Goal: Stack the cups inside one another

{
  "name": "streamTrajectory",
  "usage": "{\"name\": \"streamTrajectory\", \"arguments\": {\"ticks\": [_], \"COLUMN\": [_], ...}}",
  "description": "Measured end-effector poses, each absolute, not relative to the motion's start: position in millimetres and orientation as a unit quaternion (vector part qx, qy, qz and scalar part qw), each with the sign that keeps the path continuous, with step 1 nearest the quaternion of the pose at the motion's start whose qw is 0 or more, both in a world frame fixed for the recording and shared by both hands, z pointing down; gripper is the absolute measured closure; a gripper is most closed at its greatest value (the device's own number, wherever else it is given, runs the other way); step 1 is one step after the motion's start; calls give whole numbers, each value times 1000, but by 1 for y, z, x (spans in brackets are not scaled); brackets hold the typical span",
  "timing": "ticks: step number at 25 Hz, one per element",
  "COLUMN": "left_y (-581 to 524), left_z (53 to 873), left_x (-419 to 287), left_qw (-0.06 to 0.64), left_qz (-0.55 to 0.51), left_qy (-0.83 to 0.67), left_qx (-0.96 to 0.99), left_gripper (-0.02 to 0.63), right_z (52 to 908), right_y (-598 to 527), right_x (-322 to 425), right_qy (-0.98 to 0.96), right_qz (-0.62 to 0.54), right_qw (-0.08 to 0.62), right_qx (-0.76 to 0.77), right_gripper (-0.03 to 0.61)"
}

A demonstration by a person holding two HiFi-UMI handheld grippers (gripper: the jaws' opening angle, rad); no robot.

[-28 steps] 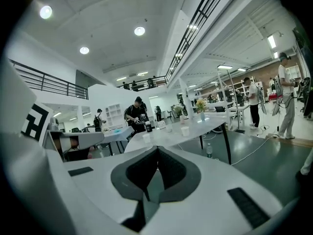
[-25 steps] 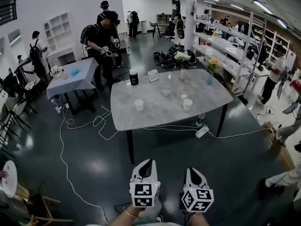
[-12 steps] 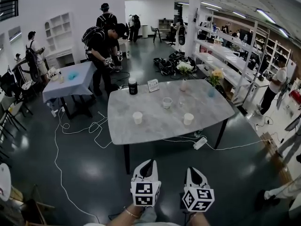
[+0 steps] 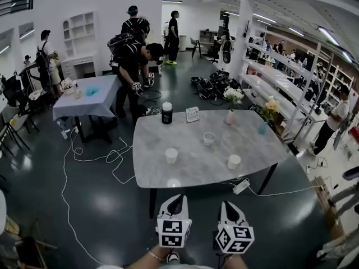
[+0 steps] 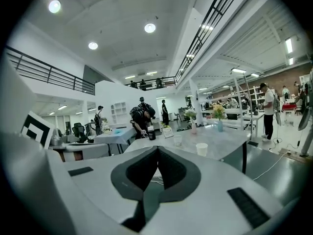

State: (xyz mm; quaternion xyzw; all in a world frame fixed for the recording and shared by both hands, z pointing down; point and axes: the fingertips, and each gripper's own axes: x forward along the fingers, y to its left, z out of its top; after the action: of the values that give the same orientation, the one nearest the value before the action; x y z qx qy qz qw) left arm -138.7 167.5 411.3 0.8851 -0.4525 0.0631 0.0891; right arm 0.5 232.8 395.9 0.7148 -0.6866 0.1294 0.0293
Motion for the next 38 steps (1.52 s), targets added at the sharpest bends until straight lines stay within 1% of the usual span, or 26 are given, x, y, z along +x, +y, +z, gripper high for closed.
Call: {"name": "streamTrajectory", "arguments": {"ticks": [10,18,26,32,38], "left_y": [118,105,93,78,44], "left_z": [420,432,428,436,432], "left_x": [-136,-133,-138,-132,-112], "left_qw": [88,97,84,94,94], "left_qz": [69,84,96,102,108], "left_qy": [-444,-431,-429,-445,-463], "left_qx": [889,893,894,885,875], "left_gripper": [618,618,618,618,618], "right_z": [408,415,421,426,415], "right_y": [181,166,148,124,74], "right_x": [-3,5,5,22,46], "right_qy": [-685,-669,-666,-676,-692], "right_qz": [139,154,174,173,168], "right_qw": [23,23,5,4,-14], "right_qx": [715,727,725,717,701], "right_gripper": [572,572,572,572,572]}}
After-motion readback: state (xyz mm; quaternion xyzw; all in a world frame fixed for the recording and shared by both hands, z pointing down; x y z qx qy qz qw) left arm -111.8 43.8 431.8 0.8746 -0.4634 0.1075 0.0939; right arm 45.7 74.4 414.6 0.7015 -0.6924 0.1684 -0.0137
